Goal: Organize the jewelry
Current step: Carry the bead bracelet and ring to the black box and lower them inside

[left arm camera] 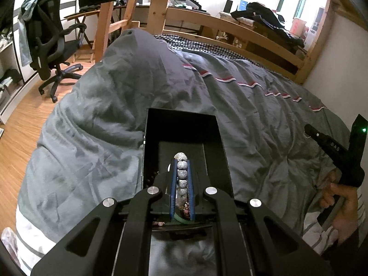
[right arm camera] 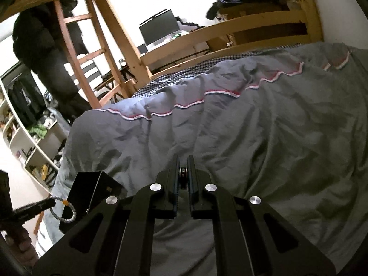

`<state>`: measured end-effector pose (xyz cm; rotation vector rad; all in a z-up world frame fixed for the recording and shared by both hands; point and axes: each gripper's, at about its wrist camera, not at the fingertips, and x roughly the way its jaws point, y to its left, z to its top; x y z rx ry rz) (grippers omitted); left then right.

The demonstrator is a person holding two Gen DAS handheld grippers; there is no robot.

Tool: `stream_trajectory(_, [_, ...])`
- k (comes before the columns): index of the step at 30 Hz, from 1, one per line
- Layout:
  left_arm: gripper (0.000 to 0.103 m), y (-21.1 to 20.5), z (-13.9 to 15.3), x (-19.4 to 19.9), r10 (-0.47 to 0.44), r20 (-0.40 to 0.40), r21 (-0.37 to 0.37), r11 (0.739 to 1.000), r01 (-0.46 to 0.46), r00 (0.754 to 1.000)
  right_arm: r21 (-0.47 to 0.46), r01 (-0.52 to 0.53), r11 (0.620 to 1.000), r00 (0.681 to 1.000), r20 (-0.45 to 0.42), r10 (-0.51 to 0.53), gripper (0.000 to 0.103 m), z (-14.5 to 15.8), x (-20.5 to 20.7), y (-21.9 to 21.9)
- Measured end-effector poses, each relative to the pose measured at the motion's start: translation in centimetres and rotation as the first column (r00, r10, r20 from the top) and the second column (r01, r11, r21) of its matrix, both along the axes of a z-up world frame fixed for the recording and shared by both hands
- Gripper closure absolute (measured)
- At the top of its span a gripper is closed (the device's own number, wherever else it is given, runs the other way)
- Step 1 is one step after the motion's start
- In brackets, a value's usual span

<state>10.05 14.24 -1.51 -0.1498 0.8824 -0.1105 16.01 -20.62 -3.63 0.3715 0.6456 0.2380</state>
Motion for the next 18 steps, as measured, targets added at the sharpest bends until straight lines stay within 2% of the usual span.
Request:
stream_trajectory(10, [0.095, 0.2, -0.1, 0.1, 0.012, -0.003, 0.013, 1.0, -0.012, 1.0, -0.145, -0.183, 0.972, 0.98, 0.05, 0.192, 0.095, 1.6, -1.7, 8.2])
stream_trajectory(14, [0.095, 0.3, -0.1, 0.1, 0.019, -0.004, 0.015, 1.0, -0.019, 1.0, -0.154, -0.259, 0.953, 0.962, 0.048, 0.269, 0.095, 1.5, -2.8, 11.4])
stream_trajectory(18, [0.095, 0.3, -0.3, 0.1, 0.021, -0.009, 0.022, 1.0, -0.021, 1.0, -0.174, -0.355, 0.919, 0.929, 0.046, 0.367, 0.095, 0.8, -4.5, 15.4])
